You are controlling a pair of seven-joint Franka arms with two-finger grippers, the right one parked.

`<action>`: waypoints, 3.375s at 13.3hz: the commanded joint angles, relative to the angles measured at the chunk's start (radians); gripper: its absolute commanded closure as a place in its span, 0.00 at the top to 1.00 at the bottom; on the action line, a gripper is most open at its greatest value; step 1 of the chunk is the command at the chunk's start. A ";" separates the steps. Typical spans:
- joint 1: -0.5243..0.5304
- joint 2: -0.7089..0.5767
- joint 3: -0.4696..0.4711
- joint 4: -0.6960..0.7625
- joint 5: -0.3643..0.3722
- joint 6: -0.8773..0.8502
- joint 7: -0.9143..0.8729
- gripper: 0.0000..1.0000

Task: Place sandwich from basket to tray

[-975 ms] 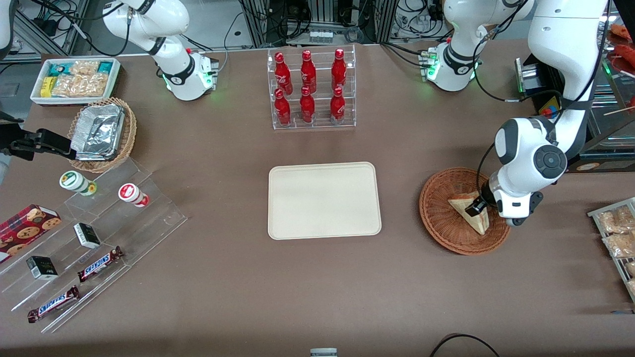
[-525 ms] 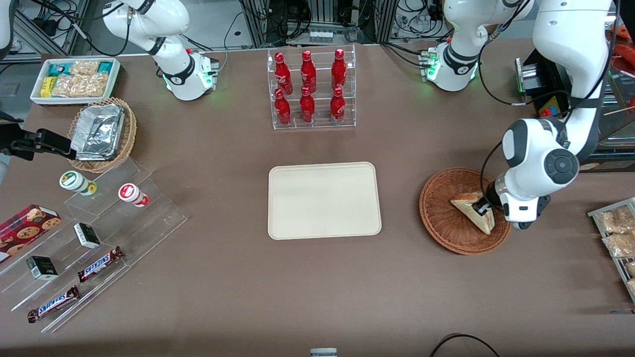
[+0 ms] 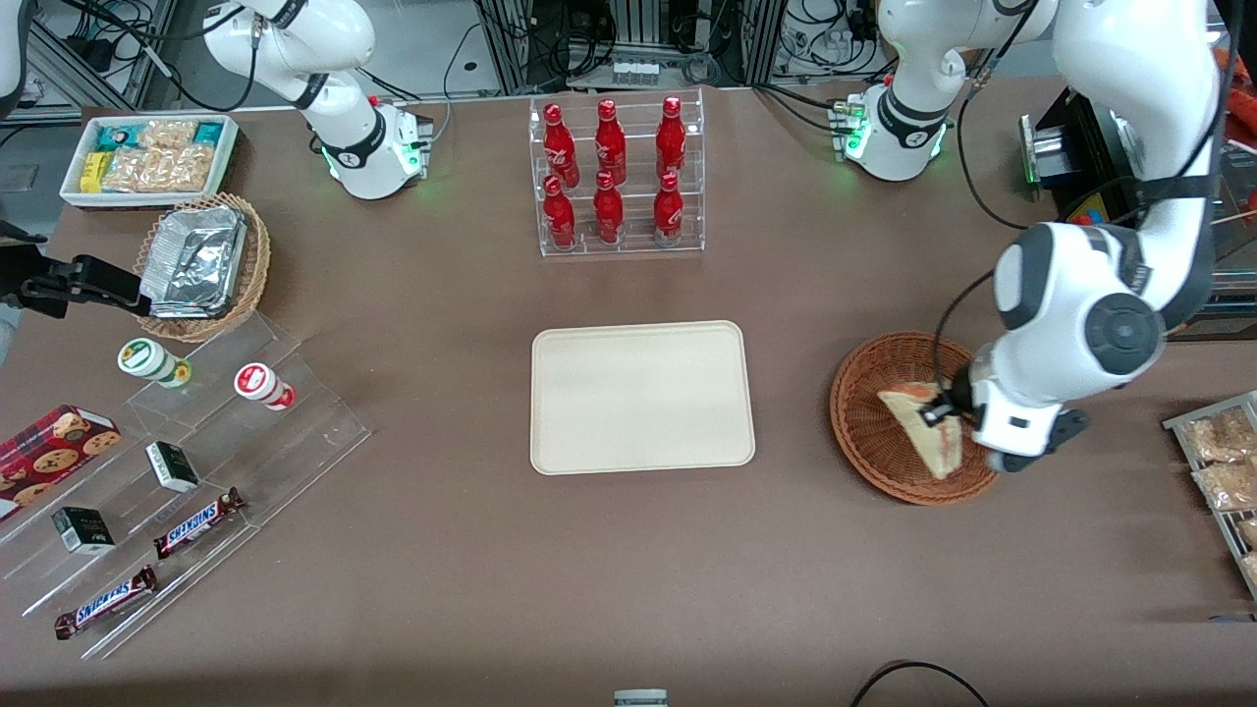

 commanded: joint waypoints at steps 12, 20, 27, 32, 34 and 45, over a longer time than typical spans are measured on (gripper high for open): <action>-0.474 0.378 -0.009 0.417 0.001 -0.052 -0.206 0.00; -0.609 0.560 -0.006 0.655 0.044 -0.141 -0.413 0.00; -0.620 0.580 -0.003 0.655 0.070 -0.106 -0.500 0.33; -0.604 0.515 -0.005 0.657 0.081 -0.132 -0.485 1.00; -0.565 0.471 -0.015 0.657 0.075 -0.150 -0.459 1.00; -0.259 0.161 -0.013 0.485 0.067 -0.406 0.022 1.00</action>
